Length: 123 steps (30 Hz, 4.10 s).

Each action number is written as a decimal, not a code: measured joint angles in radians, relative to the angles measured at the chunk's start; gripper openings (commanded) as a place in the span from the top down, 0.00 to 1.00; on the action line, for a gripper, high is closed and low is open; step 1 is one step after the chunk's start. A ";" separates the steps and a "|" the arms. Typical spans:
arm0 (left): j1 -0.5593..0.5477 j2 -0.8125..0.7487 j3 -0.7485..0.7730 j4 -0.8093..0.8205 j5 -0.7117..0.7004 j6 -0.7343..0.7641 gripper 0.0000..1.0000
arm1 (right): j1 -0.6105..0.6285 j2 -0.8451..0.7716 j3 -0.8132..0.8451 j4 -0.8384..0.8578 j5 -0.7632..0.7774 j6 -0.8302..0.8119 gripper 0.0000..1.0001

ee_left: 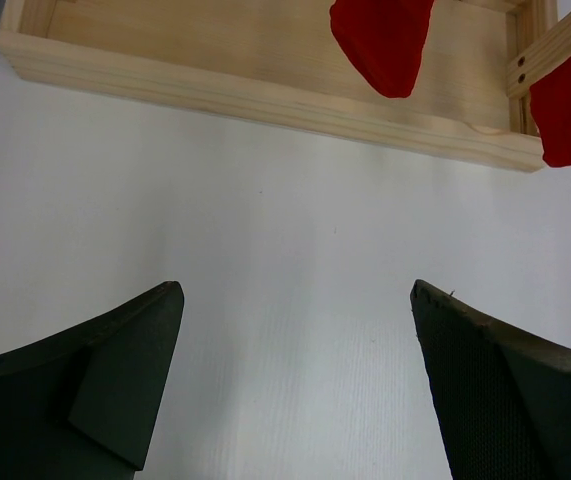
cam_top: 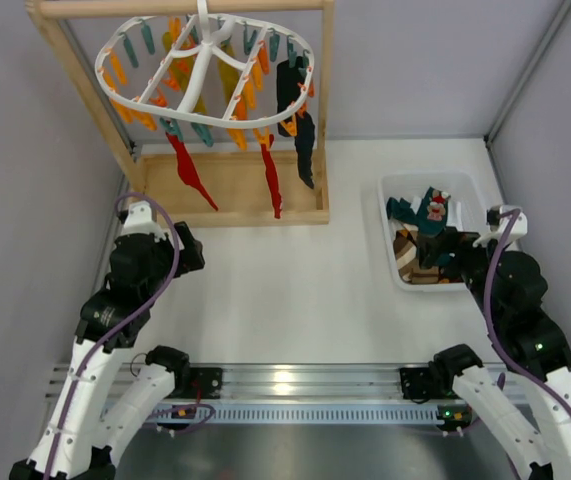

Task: Remove the socks clipped to the hanger

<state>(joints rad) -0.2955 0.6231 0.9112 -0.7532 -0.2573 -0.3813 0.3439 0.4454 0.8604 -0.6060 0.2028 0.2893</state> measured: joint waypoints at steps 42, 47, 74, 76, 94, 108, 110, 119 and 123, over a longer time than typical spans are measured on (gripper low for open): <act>-0.498 0.663 -0.090 1.056 -0.333 0.170 0.21 | 0.001 0.087 -0.106 0.328 -0.604 0.127 0.01; -0.426 0.733 -0.120 1.205 -0.261 0.223 0.67 | 0.001 0.089 -0.092 0.347 -0.639 0.148 0.00; -0.794 0.933 0.009 1.330 -0.653 0.460 1.00 | 0.638 1.068 1.106 0.027 0.232 -0.116 0.27; -0.805 0.948 0.025 1.330 -0.669 0.478 1.00 | 0.650 1.134 1.182 -0.032 0.293 -0.155 0.29; -0.837 0.981 0.084 1.331 -0.713 0.553 1.00 | 0.671 1.403 1.434 -0.116 0.436 -0.348 0.33; -0.851 0.981 0.088 1.332 -0.709 0.568 1.00 | 0.671 1.474 1.438 0.003 0.512 -0.418 0.40; -0.855 0.980 0.088 1.332 -0.705 0.568 1.00 | 0.671 1.479 1.438 0.033 0.538 -0.428 0.42; -0.866 0.938 0.087 1.331 -0.695 0.569 1.00 | 0.671 1.490 1.416 0.130 0.599 -0.439 0.52; -0.867 0.923 0.087 1.332 -0.692 0.570 1.00 | 0.675 1.490 1.397 0.148 0.602 -0.439 0.49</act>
<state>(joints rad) -1.1622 1.5459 0.9985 0.5785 -0.9497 0.1883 1.0187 1.9358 2.2574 -0.4576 0.8047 -0.1497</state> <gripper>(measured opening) 0.021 0.501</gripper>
